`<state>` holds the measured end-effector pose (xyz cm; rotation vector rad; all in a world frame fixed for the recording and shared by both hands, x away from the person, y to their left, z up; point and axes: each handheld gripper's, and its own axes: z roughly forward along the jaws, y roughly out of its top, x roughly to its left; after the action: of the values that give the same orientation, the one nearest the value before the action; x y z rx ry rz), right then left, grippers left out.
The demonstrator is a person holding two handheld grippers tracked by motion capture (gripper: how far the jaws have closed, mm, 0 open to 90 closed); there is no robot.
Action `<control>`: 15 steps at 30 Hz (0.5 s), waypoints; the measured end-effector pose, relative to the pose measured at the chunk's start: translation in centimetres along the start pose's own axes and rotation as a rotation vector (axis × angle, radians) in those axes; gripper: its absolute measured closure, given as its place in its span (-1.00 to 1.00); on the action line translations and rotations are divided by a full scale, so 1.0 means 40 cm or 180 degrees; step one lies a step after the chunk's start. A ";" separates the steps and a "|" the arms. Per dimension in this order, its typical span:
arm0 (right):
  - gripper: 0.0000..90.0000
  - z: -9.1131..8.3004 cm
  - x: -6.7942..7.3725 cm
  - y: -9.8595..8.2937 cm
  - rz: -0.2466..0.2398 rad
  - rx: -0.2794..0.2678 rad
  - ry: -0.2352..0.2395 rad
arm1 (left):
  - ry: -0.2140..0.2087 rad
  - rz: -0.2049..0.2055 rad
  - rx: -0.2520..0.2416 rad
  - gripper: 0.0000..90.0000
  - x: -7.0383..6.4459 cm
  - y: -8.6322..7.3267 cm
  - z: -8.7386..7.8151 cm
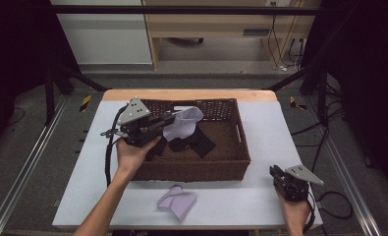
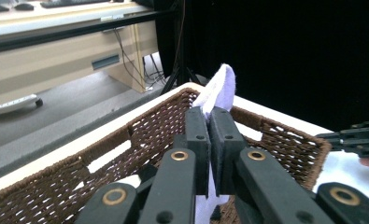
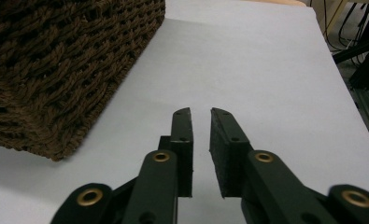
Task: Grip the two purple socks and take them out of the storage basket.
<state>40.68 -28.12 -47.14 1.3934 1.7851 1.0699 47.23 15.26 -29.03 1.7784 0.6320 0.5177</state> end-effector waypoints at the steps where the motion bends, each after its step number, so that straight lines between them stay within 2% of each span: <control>1: 0.82 0.000 0.000 0.000 -0.0002 0.0002 -0.0002 | -0.0015 0.0011 -0.0012 0.92 -0.004 0.002 -0.006; 7: 0.99 0.000 0.002 0.000 -0.0029 0.0001 -0.0009 | -0.0101 0.0092 -0.0068 0.92 -0.032 0.012 -0.032; 15: 1.00 -0.001 0.002 0.000 -0.0036 -0.0001 -0.0025 | -0.0228 0.0173 -0.0117 0.92 -0.067 0.022 -0.063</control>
<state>40.64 -28.06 -47.13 1.3840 1.7849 1.0573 43.75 15.15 -27.58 1.7752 0.5227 0.4974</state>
